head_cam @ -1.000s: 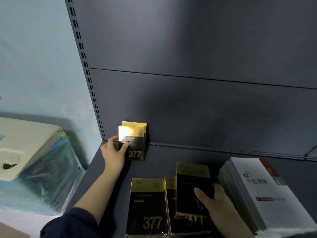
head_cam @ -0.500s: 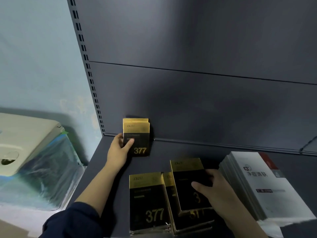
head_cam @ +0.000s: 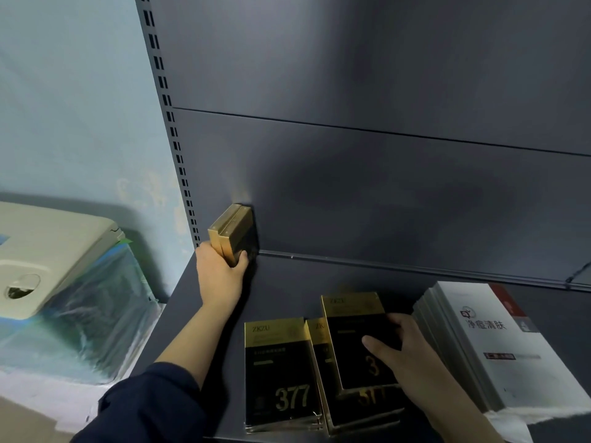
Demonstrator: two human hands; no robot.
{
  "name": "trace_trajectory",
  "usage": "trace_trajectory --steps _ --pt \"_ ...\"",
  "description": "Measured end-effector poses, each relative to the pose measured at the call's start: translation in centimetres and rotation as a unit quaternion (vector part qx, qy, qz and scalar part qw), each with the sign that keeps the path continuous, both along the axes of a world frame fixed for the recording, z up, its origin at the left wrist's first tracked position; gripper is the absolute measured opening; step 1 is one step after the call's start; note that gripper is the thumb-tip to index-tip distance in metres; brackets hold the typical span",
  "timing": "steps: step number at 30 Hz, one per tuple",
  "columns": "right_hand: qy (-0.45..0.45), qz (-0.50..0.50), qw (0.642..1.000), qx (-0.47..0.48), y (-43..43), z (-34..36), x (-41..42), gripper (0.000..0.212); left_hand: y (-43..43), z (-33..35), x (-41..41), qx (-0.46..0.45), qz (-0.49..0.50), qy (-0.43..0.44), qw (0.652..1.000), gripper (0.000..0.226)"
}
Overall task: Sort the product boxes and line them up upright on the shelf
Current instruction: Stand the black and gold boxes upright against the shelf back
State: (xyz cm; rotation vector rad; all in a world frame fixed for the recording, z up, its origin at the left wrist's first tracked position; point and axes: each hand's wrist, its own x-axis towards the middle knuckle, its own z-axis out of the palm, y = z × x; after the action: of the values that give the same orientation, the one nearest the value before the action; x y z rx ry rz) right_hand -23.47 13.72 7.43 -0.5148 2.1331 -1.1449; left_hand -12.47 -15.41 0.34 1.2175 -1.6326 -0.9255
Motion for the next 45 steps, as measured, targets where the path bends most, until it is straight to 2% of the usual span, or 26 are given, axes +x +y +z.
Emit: trace_trajectory --steps 4,6,9,11,15,17,21,27,31,33,36,38,40,42,44,45 --pt "0.001 0.005 1.000 -0.001 0.1 -0.2 -0.1 0.046 0.0 0.1 -0.3 0.006 0.014 -0.068 0.998 0.052" --pt "-0.006 0.007 1.000 -0.003 0.1 -0.2 -0.1 0.045 0.2 -0.3 -0.1 0.002 -0.010 -0.120 0.993 0.071" --pt "-0.006 0.000 1.000 -0.003 0.1 -0.4 -0.2 0.046 0.0 -0.7 0.4 0.016 -0.039 -0.117 0.992 0.090" --pt "-0.002 -0.009 1.000 -0.004 0.2 -0.4 -0.3 0.047 -0.3 -0.8 0.7 0.023 -0.047 -0.104 0.993 0.087" --pt "-0.007 -0.002 1.000 -0.001 0.1 -0.4 -0.6 0.047 -0.1 -0.8 0.8 0.009 -0.042 -0.133 0.990 0.052" --pt "-0.015 -0.001 1.000 -0.003 0.0 -0.4 -0.6 0.046 0.2 -0.9 0.9 -0.007 -0.019 -0.134 0.991 0.044" --pt "-0.015 -0.003 1.000 -0.011 0.0 -0.5 -0.6 0.045 0.7 -0.9 0.8 0.003 0.034 -0.134 0.990 0.050" --pt "-0.019 0.007 1.000 -0.015 0.3 -0.4 -0.7 0.043 0.3 -0.8 0.3 0.020 0.036 -0.137 0.990 0.053" --pt "-0.019 -0.001 1.000 -0.018 0.3 -0.5 -0.8 0.042 0.5 -0.4 0.9 0.041 -0.002 -0.107 0.993 0.086" --pt "-0.007 -0.014 0.999 -0.032 0.3 -0.4 -0.9 0.037 1.4 0.0 2.0 0.025 0.024 -0.072 0.997 0.091" --pt "0.007 -0.052 0.996 -0.073 0.3 0.0 -1.1 0.023 4.2 1.1 4.0 -0.010 0.023 0.014 1.000 0.070" --pt "0.003 -0.077 0.992 -0.096 0.1 0.1 -1.2 0.020 6.7 2.0 5.2 0.040 -0.041 0.041 0.998 0.043" --pt "-0.012 -0.096 0.988 -0.121 -0.1 0.1 -1.1 0.019 9.0 2.8 6.5 0.131 -0.112 -0.014 0.985 0.025" --pt "-0.016 -0.101 0.986 -0.131 -0.3 0.1 -0.8 0.017 10.6 3.1 7.8 0.224 -0.199 -0.104 0.948 0.030" --pt "-0.017 -0.094 0.986 -0.137 -0.5 0.1 -0.3 0.018 11.6 2.9 8.9 0.261 -0.267 -0.173 0.912 0.031" --pt "-0.018 -0.091 0.986 -0.139 -0.6 0.1 -0.1 0.018 11.8 2.7 9.3 0.264 -0.271 -0.181 0.908 0.031"
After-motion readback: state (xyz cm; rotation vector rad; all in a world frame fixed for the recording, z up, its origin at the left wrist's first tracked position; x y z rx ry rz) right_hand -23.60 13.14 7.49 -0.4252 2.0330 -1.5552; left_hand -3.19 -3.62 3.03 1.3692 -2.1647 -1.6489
